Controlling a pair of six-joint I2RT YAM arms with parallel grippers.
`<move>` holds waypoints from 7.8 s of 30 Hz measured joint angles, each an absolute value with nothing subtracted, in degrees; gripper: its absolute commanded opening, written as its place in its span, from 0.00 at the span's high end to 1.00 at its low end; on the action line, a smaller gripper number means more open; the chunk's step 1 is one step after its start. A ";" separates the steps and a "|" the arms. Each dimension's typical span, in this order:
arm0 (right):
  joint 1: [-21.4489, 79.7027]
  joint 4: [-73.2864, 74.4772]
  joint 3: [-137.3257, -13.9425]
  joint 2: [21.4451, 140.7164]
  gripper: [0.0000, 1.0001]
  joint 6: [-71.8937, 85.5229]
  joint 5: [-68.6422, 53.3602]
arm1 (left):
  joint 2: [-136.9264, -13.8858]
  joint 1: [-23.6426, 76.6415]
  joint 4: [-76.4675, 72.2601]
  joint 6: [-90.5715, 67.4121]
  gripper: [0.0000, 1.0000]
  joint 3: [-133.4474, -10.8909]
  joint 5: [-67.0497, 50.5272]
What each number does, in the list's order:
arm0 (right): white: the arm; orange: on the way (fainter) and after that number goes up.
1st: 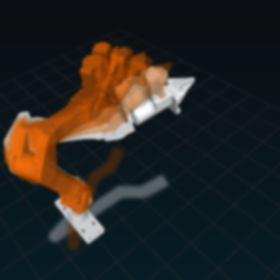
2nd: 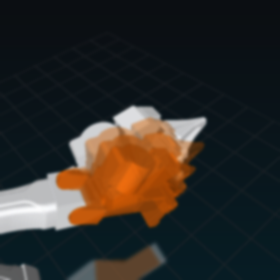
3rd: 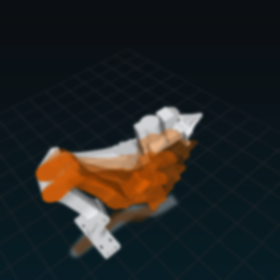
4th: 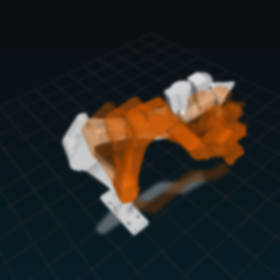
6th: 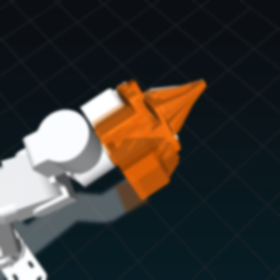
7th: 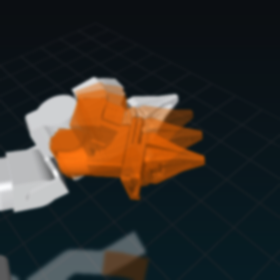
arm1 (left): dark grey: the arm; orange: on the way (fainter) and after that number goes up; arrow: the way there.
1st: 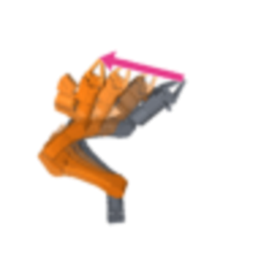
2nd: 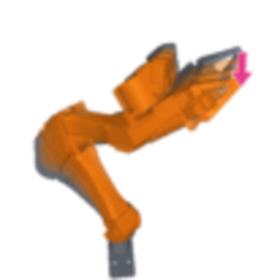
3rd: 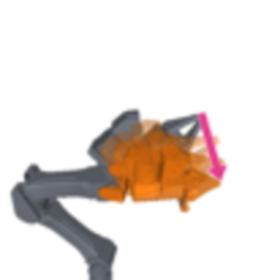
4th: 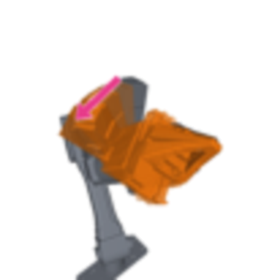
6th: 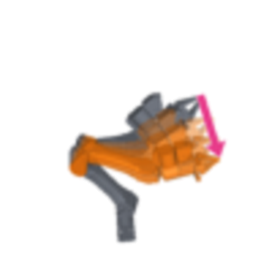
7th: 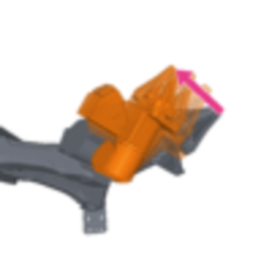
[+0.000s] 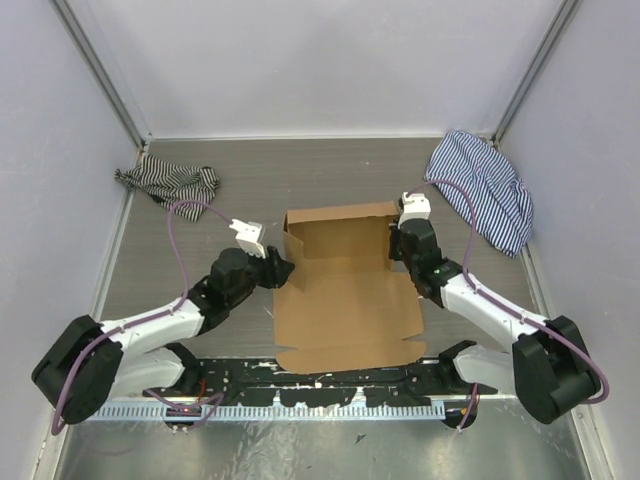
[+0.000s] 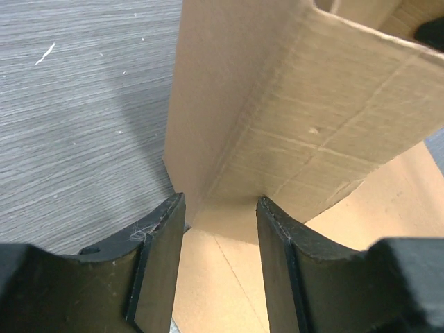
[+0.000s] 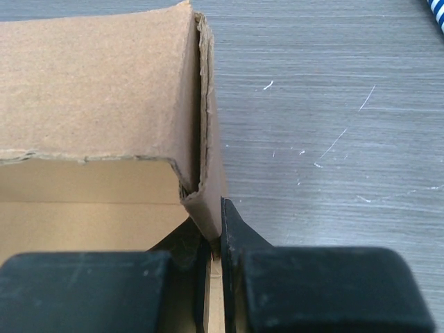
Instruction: Fold the paper box
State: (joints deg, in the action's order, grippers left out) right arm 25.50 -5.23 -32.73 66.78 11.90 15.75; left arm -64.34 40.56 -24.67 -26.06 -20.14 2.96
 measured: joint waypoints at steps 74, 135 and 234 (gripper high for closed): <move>51.75 -4.05 -31.40 69.54 0.92 29.80 46.96 | -87.61 63.77 16.23 -62.48 0.36 -39.29 76.53; 43.68 1.45 -42.59 79.13 0.91 28.12 40.97 | -68.84 61.82 33.41 -17.12 0.15 -84.25 46.85; 30.11 2.83 -45.08 77.80 0.97 15.77 12.19 | -65.78 31.05 -30.46 -22.31 0.35 -22.70 -0.30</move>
